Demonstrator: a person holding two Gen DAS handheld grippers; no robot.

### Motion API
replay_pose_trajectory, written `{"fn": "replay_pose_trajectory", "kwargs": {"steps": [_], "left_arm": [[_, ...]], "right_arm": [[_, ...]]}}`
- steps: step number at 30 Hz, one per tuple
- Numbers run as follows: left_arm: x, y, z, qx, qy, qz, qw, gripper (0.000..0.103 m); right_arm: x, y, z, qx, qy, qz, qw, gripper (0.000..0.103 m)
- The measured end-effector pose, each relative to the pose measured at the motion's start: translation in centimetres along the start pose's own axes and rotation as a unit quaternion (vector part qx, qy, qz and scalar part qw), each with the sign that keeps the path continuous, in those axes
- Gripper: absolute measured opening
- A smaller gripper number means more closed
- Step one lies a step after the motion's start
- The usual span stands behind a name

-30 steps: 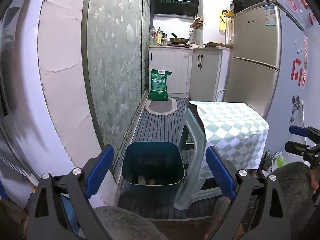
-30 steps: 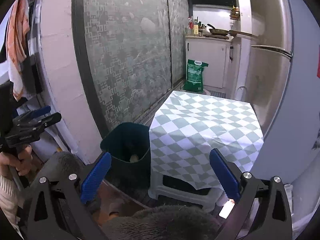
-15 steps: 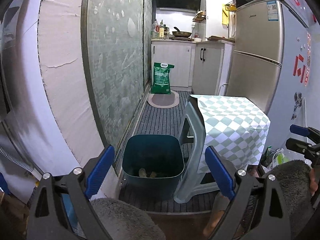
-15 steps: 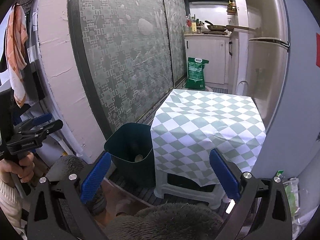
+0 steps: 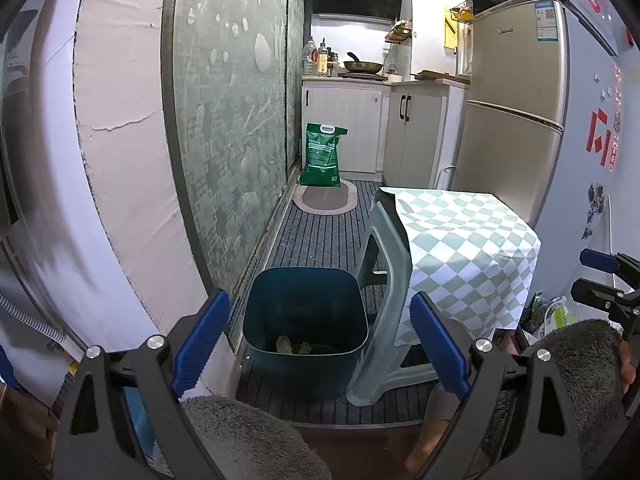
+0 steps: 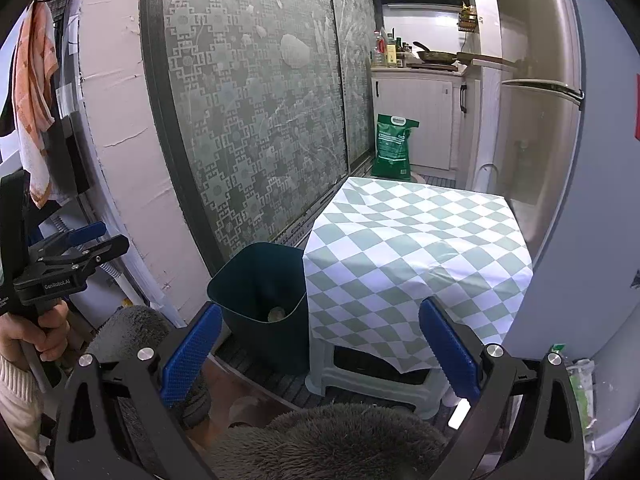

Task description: Collect trash

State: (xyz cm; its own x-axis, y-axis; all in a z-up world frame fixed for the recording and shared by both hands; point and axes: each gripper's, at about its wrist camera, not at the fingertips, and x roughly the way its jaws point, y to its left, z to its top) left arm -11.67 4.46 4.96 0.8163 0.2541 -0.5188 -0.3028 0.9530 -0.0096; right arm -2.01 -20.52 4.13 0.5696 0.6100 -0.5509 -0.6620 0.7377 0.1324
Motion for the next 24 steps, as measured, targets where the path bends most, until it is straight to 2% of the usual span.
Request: {"fn": "replay_pose_trajectory", "kwargs": {"steps": [24], "left_arm": [[-0.19, -0.24, -0.09, -0.002, 0.002, -0.002, 1.0000, 0.094]], "right_arm": [[-0.11, -0.11, -0.04, -0.003, 0.001, -0.001, 1.000, 0.099]]}}
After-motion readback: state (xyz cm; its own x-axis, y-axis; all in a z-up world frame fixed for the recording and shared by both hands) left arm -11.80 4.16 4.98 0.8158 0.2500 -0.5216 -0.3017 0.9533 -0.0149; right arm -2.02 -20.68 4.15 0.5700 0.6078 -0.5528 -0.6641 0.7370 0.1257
